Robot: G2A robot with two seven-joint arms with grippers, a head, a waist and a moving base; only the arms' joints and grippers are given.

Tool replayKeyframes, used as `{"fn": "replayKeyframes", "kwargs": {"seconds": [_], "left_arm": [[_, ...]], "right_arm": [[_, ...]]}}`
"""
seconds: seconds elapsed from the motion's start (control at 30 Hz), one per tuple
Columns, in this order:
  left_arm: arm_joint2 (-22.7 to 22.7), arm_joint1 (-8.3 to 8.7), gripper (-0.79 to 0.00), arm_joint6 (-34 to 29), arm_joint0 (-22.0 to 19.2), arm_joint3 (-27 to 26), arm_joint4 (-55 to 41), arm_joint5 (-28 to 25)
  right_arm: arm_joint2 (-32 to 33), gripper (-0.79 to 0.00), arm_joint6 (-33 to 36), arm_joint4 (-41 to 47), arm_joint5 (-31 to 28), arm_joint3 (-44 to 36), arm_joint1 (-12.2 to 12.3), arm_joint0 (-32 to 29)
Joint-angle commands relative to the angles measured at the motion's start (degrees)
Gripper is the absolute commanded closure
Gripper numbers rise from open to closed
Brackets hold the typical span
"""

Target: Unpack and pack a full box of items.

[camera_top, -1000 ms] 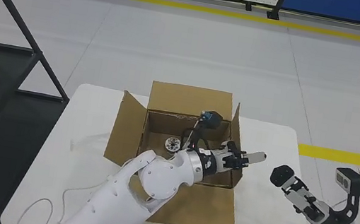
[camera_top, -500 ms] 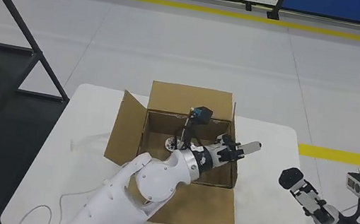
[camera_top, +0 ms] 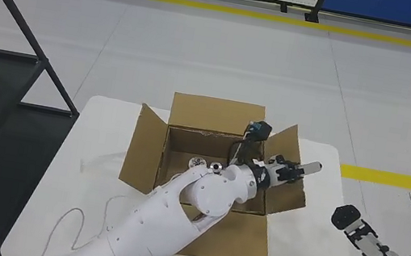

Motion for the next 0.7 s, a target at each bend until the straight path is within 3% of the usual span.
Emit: {"fn": "replayKeyframes", "kwargs": {"seconds": [0.0,0.3,0.67], "left_arm": [[1.11,-1.04,-0.785,-1.78,-1.34,3.37,-1.16,-0.20],[1.91,-3.85,-0.785,-3.12,-3.71,12.80,-2.97,-2.26],[0.93,-5.54,-0.785,-3.72,-3.86,15.16,-2.57,-3.96]], "right_arm": [[0.19,-0.785,0.42,0.71,-0.22,-0.03,0.15,-0.36],[-2.80,-0.785,3.67,-3.14,2.80,-0.08,0.91,0.86],[-8.22,-0.785,-0.94,-14.78,11.68,4.14,1.35,6.43]]}}
